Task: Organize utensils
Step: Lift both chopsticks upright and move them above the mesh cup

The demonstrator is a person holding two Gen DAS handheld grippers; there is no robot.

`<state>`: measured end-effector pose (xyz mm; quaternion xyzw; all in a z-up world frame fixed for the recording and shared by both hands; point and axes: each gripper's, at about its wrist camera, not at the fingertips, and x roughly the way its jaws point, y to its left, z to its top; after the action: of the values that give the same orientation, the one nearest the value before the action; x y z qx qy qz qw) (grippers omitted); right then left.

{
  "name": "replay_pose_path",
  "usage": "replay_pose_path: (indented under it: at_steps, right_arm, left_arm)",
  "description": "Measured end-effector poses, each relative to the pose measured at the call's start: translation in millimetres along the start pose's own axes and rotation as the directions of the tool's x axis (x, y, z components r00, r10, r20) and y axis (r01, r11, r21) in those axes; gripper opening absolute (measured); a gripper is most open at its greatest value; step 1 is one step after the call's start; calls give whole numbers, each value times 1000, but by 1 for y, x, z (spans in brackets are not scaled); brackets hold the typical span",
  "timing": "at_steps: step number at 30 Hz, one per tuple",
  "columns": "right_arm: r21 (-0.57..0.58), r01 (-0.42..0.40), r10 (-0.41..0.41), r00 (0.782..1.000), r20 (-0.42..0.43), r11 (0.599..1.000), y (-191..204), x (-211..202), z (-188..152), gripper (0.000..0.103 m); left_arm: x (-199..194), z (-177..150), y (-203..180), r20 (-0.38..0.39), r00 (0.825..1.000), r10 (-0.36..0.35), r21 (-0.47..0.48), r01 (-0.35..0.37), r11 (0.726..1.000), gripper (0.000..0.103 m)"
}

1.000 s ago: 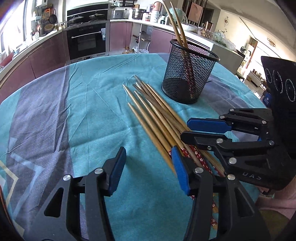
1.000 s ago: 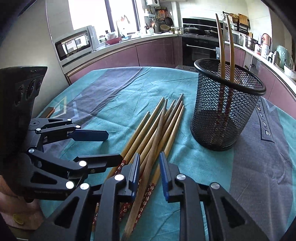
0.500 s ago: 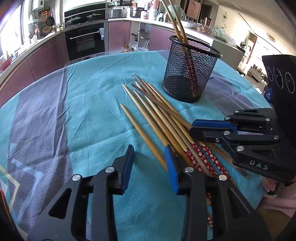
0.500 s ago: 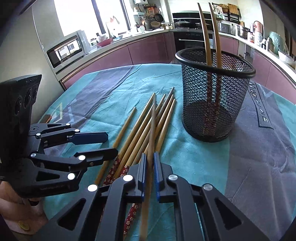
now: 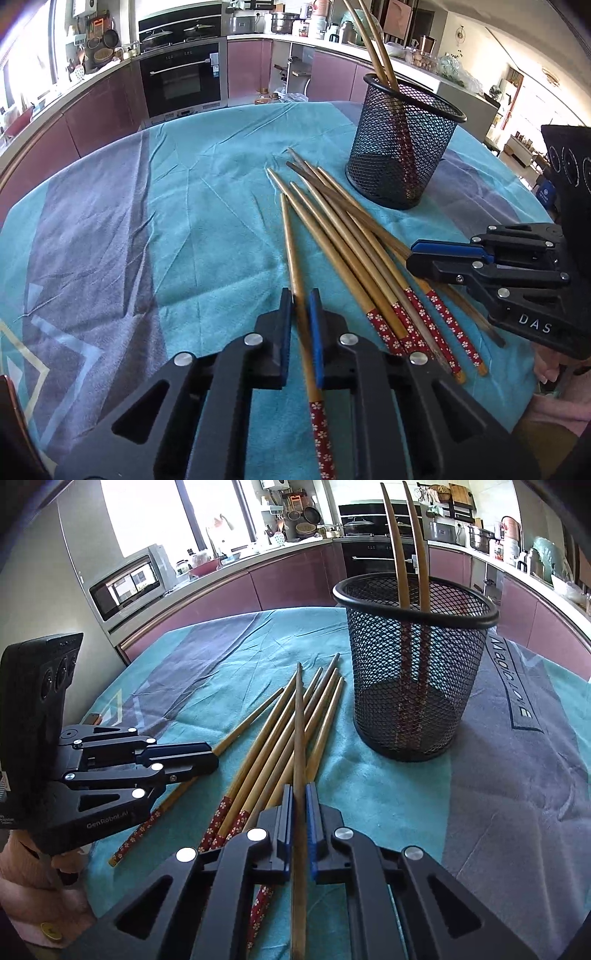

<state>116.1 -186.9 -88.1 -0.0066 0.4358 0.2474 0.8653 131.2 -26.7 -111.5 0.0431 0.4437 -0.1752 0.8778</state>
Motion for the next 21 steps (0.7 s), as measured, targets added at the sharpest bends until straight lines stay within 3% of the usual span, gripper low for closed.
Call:
replay_pose_path:
  at_steps: [10,21]
  right_arm:
    - [-23,19,-19,1000,-17,1000,1,13,11,9]
    - [-20,4,-4,1000,15,1000,-1,0,12,6]
  left_arm:
    - [5,7,-2,-7,1000,20,13,-20,1000,14]
    - [1,4,0,11,1000,10,-22,-10,1000,8]
